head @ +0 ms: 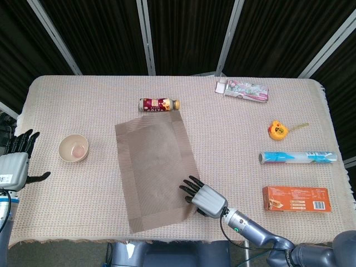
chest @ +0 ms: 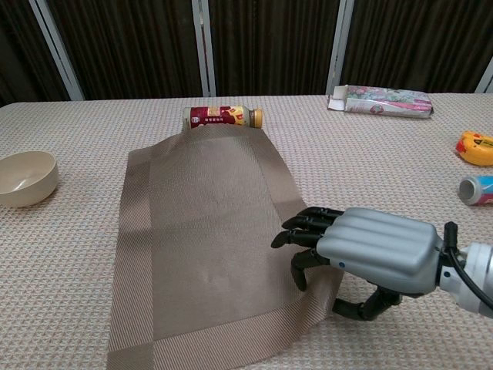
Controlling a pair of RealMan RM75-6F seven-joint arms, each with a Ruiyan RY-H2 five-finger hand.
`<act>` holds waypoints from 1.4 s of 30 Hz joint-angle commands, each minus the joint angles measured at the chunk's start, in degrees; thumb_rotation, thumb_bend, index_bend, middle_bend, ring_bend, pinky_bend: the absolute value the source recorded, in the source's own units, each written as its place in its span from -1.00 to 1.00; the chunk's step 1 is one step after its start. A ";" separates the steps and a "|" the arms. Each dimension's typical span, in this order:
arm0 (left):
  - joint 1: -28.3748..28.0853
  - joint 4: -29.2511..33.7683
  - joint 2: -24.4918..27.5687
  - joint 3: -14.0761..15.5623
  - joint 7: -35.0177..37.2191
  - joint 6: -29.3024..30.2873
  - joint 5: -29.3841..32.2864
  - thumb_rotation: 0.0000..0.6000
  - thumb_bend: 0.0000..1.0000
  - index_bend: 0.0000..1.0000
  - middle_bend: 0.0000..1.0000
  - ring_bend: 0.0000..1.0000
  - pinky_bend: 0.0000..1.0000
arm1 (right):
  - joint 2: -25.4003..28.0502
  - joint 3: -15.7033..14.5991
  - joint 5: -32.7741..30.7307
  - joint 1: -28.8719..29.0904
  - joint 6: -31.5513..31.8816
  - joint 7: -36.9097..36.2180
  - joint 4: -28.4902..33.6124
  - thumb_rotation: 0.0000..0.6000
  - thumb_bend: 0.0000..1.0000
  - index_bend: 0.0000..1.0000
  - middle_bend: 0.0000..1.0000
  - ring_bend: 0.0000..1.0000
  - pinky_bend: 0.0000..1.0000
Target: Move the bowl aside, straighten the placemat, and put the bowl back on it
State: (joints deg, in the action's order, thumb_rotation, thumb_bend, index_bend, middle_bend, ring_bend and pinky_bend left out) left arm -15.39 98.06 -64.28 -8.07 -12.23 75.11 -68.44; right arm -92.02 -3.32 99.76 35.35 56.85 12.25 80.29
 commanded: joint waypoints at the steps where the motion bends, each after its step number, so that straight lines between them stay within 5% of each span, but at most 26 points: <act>1: 0.01 0.05 0.00 0.04 -0.04 0.03 -0.06 1.00 -0.81 -1.00 -1.00 -1.00 -1.00 | 0.02 -0.26 -0.25 -0.09 0.11 -0.40 -0.07 1.00 -0.08 0.24 -0.77 -1.00 -1.00; 9: -0.02 0.02 -0.13 0.07 -0.18 -0.10 0.09 1.00 -0.81 -1.00 -1.00 -1.00 -1.00 | 1.20 -1.55 0.76 -0.55 2.23 -3.03 -0.13 1.00 -0.07 0.33 -0.73 -1.00 -1.00; 16: -0.05 0.07 -0.21 0.21 -0.37 -0.27 0.10 1.00 -0.81 -1.00 -1.00 -1.00 -1.00 | 8.53 -5.50 6.45 -1.75 7.81 -2.63 0.48 1.00 -0.08 0.34 -0.71 -1.00 -1.00; 26: 0.28 0.16 -0.22 0.49 -0.73 0.16 0.02 1.00 -0.81 -1.00 -1.00 -1.00 -1.00 | 19.21 -7.48 13.06 -0.36 13.55 -0.77 -10.46 1.00 -0.07 0.34 -0.69 -1.00 -1.00; 42: 0.25 -0.99 -0.46 0.39 -1.06 -0.40 1.10 1.00 -0.81 -1.00 -1.00 -1.00 -1.00 | 11.76 -4.26 17.11 8.86 10.15 1.96 -33.79 1.00 -0.18 0.34 -0.69 -1.00 -1.00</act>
State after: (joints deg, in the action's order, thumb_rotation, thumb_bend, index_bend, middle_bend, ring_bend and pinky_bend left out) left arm -15.12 97.10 -64.72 -7.66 -13.27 74.73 -67.37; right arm -79.03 -7.96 116.29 43.25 66.96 14.05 47.97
